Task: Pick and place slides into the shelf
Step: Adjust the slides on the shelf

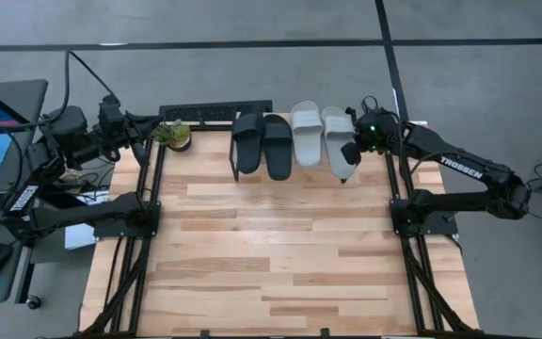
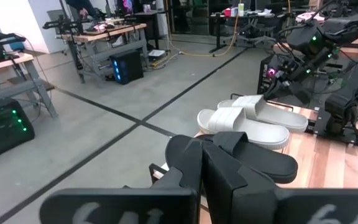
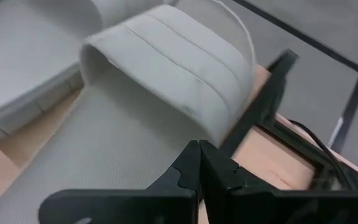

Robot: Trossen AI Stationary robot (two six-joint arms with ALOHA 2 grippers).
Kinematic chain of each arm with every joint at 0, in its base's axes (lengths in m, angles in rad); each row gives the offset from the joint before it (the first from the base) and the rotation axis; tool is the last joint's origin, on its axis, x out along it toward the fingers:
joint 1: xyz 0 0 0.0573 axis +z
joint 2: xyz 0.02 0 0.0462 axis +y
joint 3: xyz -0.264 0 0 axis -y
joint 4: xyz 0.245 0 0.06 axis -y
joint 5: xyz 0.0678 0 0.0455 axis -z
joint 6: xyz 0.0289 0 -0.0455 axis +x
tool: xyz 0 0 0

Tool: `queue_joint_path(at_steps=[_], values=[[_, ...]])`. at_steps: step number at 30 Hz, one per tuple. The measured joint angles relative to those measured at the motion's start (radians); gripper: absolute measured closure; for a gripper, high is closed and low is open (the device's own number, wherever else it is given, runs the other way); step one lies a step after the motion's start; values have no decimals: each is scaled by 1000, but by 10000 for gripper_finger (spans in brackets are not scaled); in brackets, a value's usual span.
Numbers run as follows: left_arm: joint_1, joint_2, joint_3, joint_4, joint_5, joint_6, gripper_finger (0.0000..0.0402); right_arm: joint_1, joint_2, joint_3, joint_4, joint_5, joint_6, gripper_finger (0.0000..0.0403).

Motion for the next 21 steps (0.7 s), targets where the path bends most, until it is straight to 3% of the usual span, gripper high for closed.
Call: queue_joint_path(at_steps=[8, 16, 21], values=[[0, 0, 0, -2, 0, 0, 401, 4, -32, 0, -37, 59, 21, 403], [0, 0, 0, -2, 0, 0, 401, 112, -69, 38, -31, 58, 45, 403], [0, 0, 0, -2, 0, 0, 401, 191, -69, 100, 78, -35, 7, 403]])
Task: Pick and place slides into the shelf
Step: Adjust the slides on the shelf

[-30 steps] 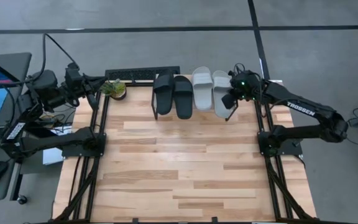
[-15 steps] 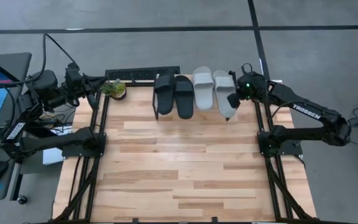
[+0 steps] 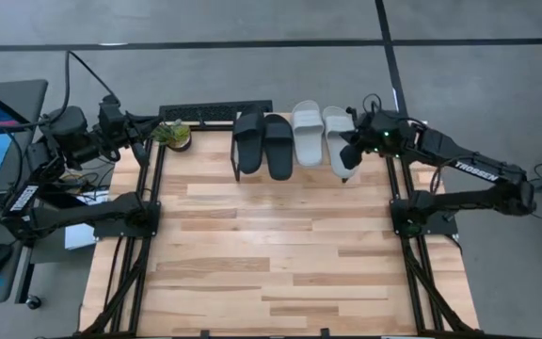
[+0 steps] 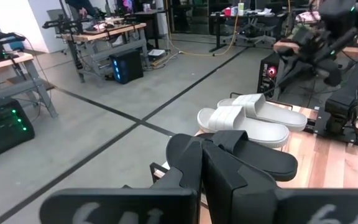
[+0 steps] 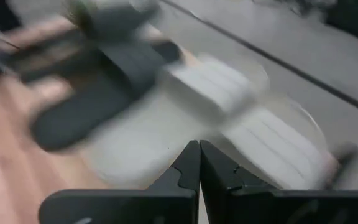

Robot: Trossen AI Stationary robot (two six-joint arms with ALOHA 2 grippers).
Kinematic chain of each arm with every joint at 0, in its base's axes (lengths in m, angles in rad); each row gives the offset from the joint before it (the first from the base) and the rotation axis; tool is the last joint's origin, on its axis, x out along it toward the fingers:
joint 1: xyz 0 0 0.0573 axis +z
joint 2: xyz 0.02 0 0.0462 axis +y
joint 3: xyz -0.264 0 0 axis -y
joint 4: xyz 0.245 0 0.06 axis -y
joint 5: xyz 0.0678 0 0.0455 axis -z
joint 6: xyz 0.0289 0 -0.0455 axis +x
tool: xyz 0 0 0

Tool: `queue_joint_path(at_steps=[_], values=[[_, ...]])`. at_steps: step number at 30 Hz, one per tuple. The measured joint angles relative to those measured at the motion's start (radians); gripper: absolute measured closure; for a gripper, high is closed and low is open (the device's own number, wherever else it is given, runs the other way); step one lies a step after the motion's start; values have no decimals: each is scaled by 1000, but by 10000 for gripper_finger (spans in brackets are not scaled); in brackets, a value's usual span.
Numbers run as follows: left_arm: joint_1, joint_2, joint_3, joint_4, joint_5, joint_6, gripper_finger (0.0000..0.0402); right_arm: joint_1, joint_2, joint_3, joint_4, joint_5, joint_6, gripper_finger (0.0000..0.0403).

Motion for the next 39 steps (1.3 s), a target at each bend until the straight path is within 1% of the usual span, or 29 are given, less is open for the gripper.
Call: queue_joint_path(at_steps=[2, 5, 13, 15, 18, 22, 27, 35, 39], values=[[0, 0, 0, 0, 0, 0, 401, 16, 12, 12, 62, -28, -12, 403], [0, 0, 0, -1, 0, 0, 401, 25, 52, 18, 126, -28, -13, 403], [0, 0, 0, -2, 0, 8, 401, -4, 196, 19, 256, -37, 1, 403], [0, 0, 0, -6, 0, 8, 401, -10, 231, 45, 269, -42, 11, 403], [0, 0, 0, -17, 0, 9, 401, -2, 291, 94, 262, -44, -5, 403], [0, 0, 0, -29, 0, 9, 401, 21, 376, 140, 210, -57, -22, 403], [0, 0, 0, -29, 0, 10, 401, 49, 455, 164, 157, -44, -22, 403], [0, 0, 0, -33, 17, 17, 401, 60, 465, 166, 144, -36, -22, 403], [0, 0, 0, -34, 19, 20, 401, 55, 465, 166, 129, 16, -22, 403]])
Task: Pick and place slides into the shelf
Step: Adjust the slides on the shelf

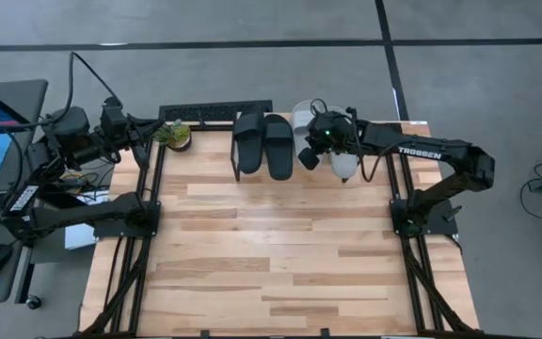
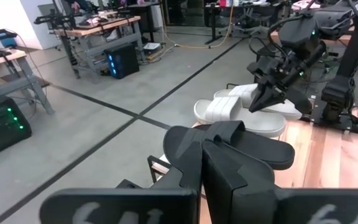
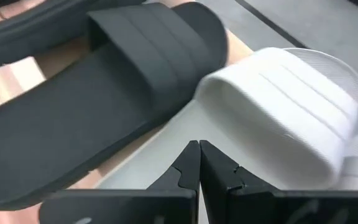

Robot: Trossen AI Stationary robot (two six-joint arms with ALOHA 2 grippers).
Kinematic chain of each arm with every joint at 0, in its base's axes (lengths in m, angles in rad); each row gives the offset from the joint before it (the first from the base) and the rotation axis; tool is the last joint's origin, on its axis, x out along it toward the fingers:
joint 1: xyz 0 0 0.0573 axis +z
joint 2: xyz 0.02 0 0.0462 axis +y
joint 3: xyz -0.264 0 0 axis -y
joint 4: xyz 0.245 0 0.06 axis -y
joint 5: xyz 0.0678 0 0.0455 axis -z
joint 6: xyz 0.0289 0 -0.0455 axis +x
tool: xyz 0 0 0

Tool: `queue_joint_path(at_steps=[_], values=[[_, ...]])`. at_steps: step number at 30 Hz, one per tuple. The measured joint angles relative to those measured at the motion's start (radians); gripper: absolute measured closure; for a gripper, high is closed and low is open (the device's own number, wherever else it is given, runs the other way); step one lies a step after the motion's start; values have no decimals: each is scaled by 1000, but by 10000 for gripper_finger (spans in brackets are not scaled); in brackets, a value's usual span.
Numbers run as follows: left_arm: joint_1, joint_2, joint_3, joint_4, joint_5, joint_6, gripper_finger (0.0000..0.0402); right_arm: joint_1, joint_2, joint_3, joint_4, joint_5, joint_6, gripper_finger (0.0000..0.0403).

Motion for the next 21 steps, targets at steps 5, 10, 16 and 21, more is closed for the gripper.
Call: queue_joint_path(at_steps=[5, 10, 16, 21], values=[[0, 0, 0, -9, 0, 0, 401, 0, 0, 0, -6, 80, 0, 403], [0, 0, 0, -12, 0, 0, 401, 0, 0, 0, -12, 147, 0, 403], [0, 0, 0, -15, 1, -1, 401, 0, 0, 0, -70, 191, 29, 403], [0, 0, 0, -20, 1, -1, 401, 8, 0, 0, -139, 266, 66, 403]])
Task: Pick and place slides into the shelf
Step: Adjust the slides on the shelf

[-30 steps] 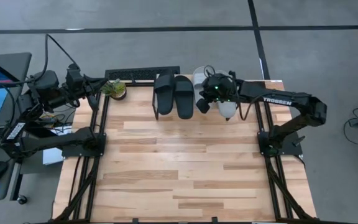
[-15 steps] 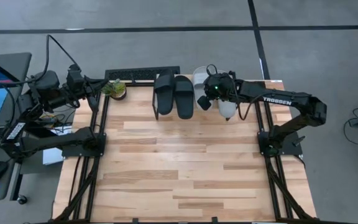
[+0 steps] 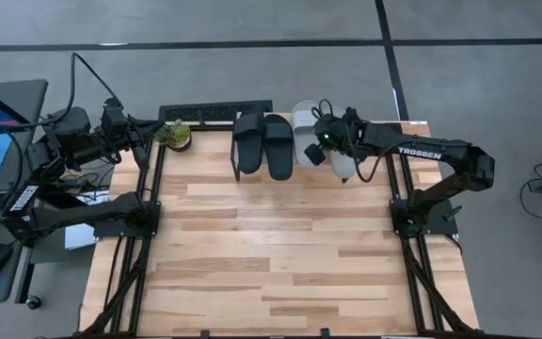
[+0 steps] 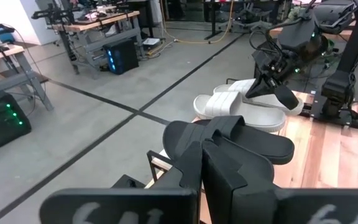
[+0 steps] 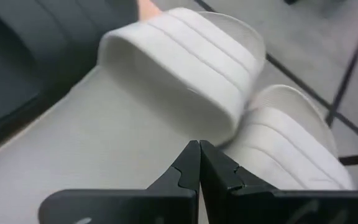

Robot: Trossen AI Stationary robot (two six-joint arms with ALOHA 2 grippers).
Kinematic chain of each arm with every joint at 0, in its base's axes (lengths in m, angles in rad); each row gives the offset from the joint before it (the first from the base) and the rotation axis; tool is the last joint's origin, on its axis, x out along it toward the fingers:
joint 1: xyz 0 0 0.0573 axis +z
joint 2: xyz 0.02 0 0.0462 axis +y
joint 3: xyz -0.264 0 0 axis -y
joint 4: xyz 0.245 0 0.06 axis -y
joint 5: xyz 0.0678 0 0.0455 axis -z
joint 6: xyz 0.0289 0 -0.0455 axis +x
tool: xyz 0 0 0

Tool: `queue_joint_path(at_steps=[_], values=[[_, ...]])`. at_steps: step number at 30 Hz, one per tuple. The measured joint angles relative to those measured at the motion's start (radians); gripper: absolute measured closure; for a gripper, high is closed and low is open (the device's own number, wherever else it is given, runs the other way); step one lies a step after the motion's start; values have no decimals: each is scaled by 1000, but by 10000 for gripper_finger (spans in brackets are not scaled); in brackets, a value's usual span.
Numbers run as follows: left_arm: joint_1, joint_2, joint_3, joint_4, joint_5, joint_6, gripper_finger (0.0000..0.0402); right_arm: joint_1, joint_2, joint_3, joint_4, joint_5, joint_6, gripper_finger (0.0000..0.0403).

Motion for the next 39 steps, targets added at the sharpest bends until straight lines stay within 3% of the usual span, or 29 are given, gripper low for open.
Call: queue_joint_path(at_steps=[12, 19, 39], values=[[0, 0, 0, 0, 0, -5, 401, 53, 0, 0, -17, 135, 28, 403], [0, 0, 0, -13, 1, -10, 401, 70, 0, 0, -1, 31, -13, 403], [0, 0, 0, -24, 5, -9, 402, 16, 0, -31, 183, -59, -93, 403]])
